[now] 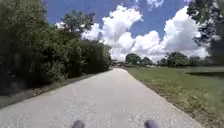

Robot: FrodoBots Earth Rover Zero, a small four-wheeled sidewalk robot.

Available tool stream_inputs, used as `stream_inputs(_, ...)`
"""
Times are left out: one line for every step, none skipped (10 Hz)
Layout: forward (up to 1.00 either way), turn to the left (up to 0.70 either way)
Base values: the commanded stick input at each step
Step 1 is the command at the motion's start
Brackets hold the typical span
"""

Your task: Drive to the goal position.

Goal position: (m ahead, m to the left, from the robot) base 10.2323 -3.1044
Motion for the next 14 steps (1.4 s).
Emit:
stream_inputs(0.5,0.0)
stream_inputs(0.5,0.0)
stream_inputs(0.5,0.0)
stream_inputs(0.5,0.0)
stream_inputs(0.5,0.0)
stream_inputs(0.5,0.0)
stream_inputs(0.5,0.0)
stream_inputs(0.5,0.0)
stream_inputs(0.5,0.0)
stream_inputs(0.5,0.0)
stream_inputs(0.5,0.0)
stream_inputs(0.5,0.0)
stream_inputs(0.5,0.0)
stream_inputs(0.5,0.0)
